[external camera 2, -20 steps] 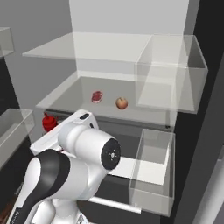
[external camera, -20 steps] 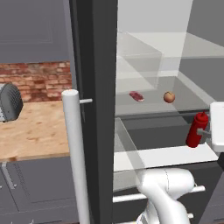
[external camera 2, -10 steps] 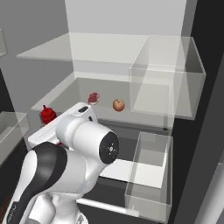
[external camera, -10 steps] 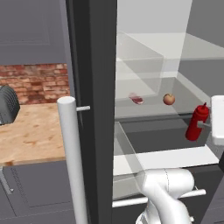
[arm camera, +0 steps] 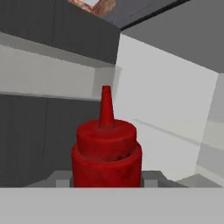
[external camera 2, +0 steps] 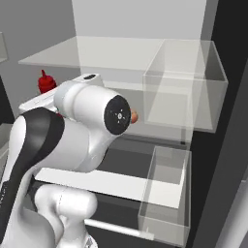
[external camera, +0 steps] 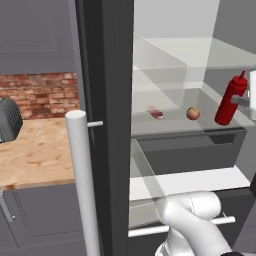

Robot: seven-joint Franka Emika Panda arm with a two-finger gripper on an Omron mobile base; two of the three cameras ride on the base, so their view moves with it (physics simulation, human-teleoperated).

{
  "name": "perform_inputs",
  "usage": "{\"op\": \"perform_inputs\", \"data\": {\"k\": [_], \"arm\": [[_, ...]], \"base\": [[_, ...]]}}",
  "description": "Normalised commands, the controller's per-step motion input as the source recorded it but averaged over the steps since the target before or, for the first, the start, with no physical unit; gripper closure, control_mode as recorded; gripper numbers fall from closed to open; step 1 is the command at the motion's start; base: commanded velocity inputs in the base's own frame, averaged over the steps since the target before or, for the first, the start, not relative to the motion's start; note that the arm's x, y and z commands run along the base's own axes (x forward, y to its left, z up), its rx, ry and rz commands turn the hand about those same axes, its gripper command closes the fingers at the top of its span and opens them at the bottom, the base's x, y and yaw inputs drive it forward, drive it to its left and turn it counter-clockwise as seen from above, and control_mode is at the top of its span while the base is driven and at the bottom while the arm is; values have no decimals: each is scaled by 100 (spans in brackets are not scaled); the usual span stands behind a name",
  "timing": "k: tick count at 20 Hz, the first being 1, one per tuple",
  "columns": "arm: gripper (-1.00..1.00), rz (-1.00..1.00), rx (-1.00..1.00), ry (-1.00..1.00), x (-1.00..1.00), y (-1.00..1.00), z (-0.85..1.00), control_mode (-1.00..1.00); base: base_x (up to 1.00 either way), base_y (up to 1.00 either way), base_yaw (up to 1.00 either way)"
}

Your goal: Place the mustard and ketchup from the counter to the top shelf of the fridge. If the existing items in the fridge are on the top shelf, move them to other shelves.

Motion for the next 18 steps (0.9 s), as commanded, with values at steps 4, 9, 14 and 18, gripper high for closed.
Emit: {"op": "perform_inputs", "data": {"k": [4, 9, 14, 18], "arm": [[100, -1, -1, -3, 58, 0, 100, -100], [100, -14, -1, -18, 65, -32, 66, -100], [100, -18, 0, -1, 94, -36, 3, -100], [100, -1, 0, 11, 100, -12, -17, -100]], "base": [[0, 0, 0], [0, 0, 0], [0, 0, 0], [0, 0, 0]]}}
